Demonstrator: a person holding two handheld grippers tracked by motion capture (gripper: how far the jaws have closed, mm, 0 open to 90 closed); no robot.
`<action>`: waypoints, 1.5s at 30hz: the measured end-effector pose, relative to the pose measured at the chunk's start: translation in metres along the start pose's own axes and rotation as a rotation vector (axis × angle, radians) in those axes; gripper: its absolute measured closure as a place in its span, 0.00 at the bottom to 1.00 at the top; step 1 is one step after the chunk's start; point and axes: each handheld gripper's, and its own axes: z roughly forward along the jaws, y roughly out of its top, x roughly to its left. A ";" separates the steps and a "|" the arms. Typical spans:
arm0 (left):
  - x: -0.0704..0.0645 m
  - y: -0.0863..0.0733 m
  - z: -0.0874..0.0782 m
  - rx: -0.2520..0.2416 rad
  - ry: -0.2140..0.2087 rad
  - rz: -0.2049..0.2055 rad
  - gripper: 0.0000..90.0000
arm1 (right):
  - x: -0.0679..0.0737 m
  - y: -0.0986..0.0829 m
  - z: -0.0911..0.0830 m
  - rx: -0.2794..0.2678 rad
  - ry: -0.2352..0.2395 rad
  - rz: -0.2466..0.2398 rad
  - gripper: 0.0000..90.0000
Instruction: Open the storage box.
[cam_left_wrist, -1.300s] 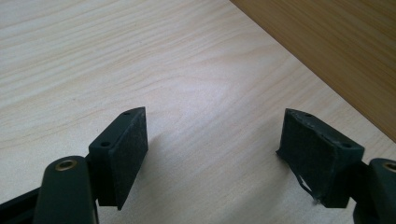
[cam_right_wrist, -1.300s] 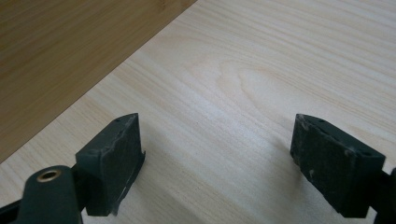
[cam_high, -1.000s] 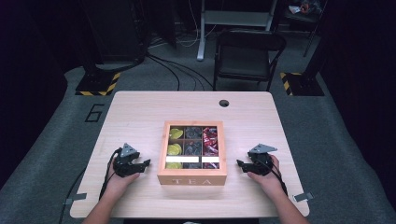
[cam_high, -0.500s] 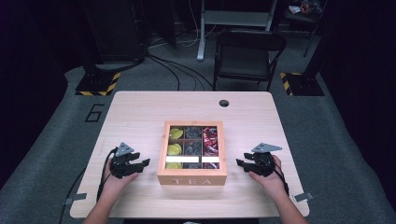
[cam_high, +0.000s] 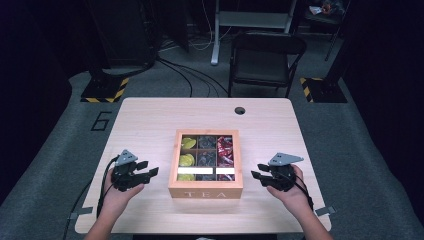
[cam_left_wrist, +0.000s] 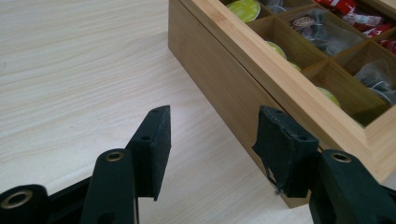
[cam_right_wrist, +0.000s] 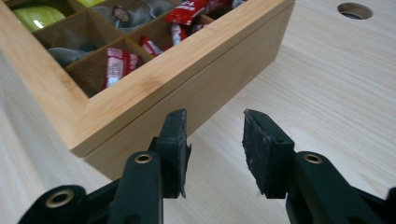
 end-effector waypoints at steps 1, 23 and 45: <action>-0.002 0.001 -0.003 0.005 -0.006 0.010 0.51 | 0.003 0.001 -0.001 -0.001 -0.002 -0.004 0.66; -0.030 -0.009 -0.018 0.011 -0.074 0.105 0.57 | 0.031 -0.002 -0.019 -0.023 0.088 -0.041 0.65; -0.045 -0.027 -0.008 0.040 -0.155 0.136 0.56 | 0.045 -0.017 0.002 0.022 0.154 -0.062 0.62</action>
